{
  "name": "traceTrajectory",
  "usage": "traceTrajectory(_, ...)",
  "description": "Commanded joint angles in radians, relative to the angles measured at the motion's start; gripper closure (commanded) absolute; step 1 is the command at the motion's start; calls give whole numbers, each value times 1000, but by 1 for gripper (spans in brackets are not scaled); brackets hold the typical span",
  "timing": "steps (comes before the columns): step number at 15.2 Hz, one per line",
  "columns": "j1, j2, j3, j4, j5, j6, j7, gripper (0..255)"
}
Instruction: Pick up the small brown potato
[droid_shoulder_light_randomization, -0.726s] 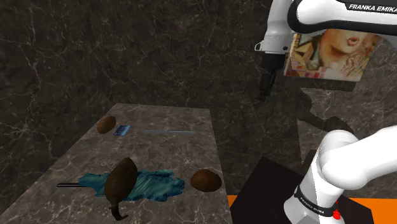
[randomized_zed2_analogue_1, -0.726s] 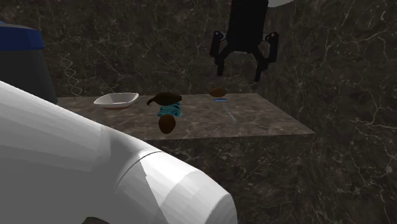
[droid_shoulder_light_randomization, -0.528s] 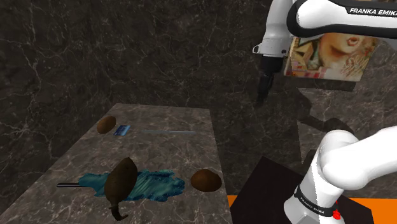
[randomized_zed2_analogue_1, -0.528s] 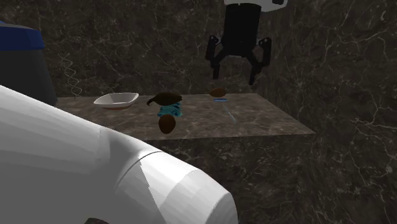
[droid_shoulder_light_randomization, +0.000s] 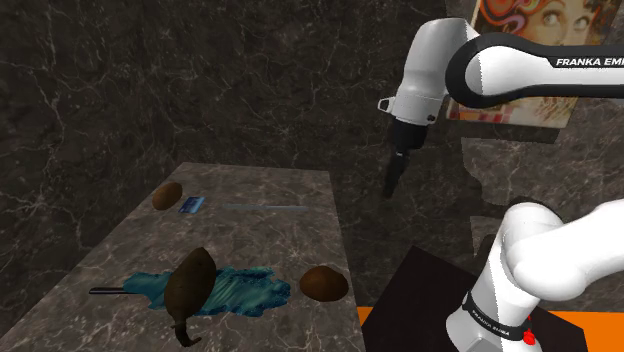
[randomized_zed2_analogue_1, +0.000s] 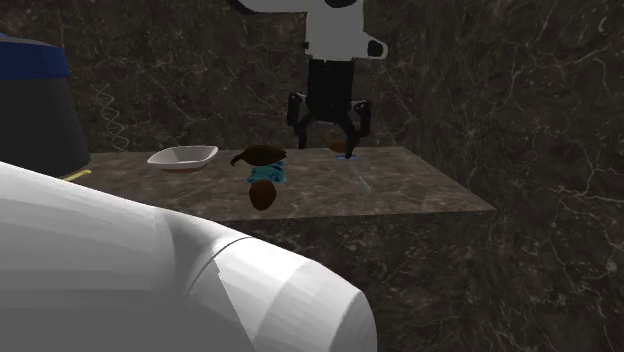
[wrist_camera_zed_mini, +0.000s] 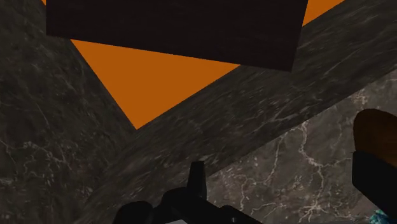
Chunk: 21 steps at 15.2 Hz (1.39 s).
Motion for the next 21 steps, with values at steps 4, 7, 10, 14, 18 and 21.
traceTrajectory(4,72,6,85,-100,74,180,11,0)
traceTrajectory(7,117,33,142,-144,119,295,18,0)
traceTrajectory(10,161,77,202,-177,160,417,26,0)
traceTrajectory(14,211,163,288,-201,207,588,38,0)
traceTrajectory(18,234,240,348,-213,230,715,47,0)
traceTrajectory(21,237,270,360,-237,240,768,43,0)
